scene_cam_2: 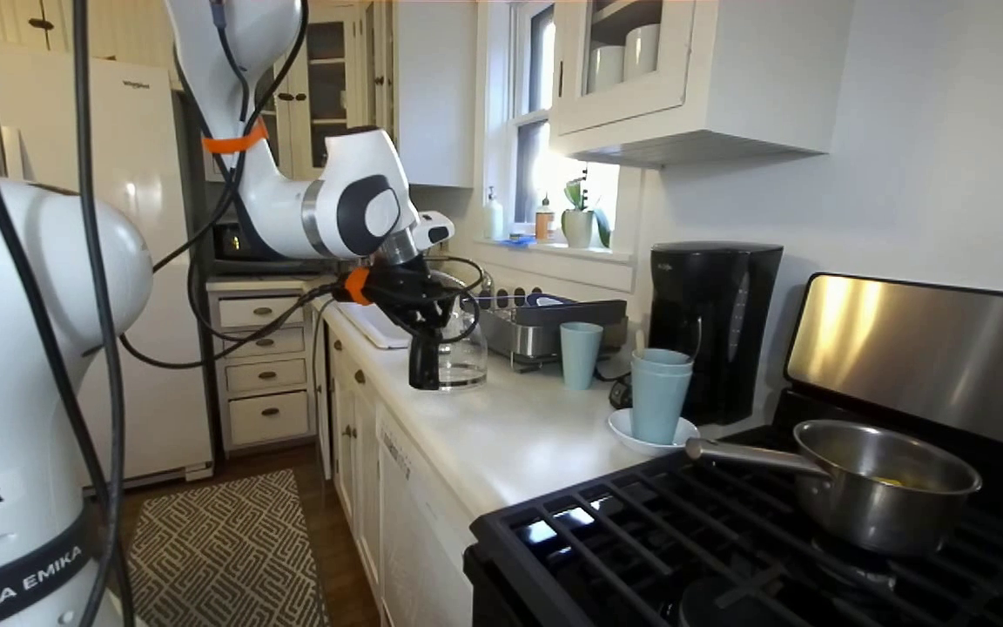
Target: Remove the kettle from the coffee machine and then put it on the counter
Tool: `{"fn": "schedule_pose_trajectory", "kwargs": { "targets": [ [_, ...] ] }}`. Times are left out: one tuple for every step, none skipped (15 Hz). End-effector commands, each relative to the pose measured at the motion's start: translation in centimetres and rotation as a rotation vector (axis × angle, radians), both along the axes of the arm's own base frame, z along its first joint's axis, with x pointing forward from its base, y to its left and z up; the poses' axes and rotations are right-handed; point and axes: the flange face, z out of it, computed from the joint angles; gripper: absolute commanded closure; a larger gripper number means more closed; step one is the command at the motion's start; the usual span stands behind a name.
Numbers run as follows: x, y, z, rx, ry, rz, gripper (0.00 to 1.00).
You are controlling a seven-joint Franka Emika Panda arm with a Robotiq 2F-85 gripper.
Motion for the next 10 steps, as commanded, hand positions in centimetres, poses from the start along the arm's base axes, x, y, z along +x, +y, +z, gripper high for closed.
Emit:
{"fn": "schedule_pose_trajectory", "kwargs": {
  "targets": [
    [0.0, 0.4, 0.8, 0.016, -0.011, 0.015, 0.67],
    [0.0, 0.6, 1.3, 0.028, -0.018, 0.023, 0.67],
    [0.0, 0.6, 1.7, 0.034, -0.023, 0.026, 0.67],
    [-0.1, 0.5, 1.9, 0.037, -0.026, 0.025, 0.67],
    [-0.2, 0.3, 1.9, 0.039, -0.026, 0.023, 0.67],
    [-0.3, 0.3, 1.8, 0.039, -0.024, 0.022, 0.67],
    [-0.4, 0.2, 1.7, 0.039, -0.021, 0.022, 0.67],
    [-0.4, 0.3, 1.6, 0.039, -0.02, 0.023, 0.67],
    [-0.5, 0.3, 1.6, 0.039, -0.019, 0.023, 0.67],
    [0.1, 0.5, 2.0, 0.022, -0.027, 0.047, 0.92]
  ]
}}
